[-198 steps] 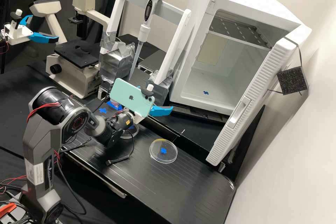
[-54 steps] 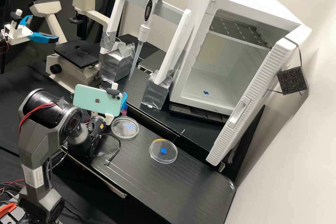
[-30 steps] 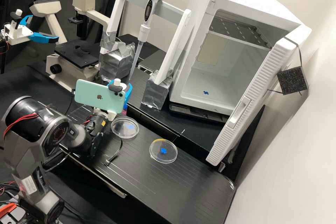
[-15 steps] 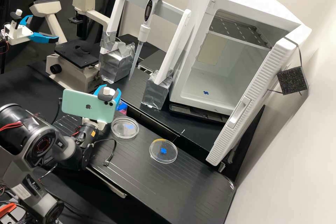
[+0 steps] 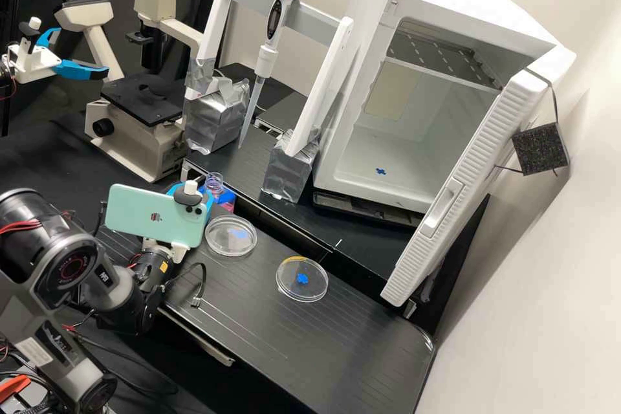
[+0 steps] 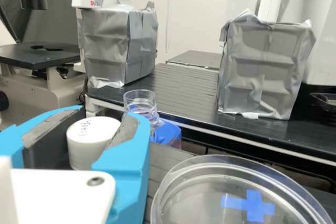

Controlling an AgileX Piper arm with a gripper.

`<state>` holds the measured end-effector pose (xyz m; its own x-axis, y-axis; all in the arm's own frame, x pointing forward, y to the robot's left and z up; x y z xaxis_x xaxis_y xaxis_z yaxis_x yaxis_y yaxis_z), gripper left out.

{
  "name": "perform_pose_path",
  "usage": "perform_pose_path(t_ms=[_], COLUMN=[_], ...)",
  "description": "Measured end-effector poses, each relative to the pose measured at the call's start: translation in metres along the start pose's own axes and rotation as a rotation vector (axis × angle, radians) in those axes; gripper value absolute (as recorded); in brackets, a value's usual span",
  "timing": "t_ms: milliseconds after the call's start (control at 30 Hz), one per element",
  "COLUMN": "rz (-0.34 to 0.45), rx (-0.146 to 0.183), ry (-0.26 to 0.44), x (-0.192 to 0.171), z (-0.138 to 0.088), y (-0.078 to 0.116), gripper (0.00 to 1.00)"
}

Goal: Open the bottle

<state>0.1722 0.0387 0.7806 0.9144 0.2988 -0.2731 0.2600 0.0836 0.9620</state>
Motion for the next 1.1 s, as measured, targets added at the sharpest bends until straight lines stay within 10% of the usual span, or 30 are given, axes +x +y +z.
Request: perform_pose_path(t_ms=[33,67,833,1100], rz=[-0.004,-0.006,0.053,0.293], rx=[0.003,0.004,-0.042,-0.063], ry=[-0.004,-0.005,0.061,0.102], x=[0.0,0.0,-0.01,-0.03], z=[0.001,0.001,-0.01,-0.028], y=[-0.001,-0.001,0.013,0.042], gripper=[0.0,1.0,1.0,1.0])
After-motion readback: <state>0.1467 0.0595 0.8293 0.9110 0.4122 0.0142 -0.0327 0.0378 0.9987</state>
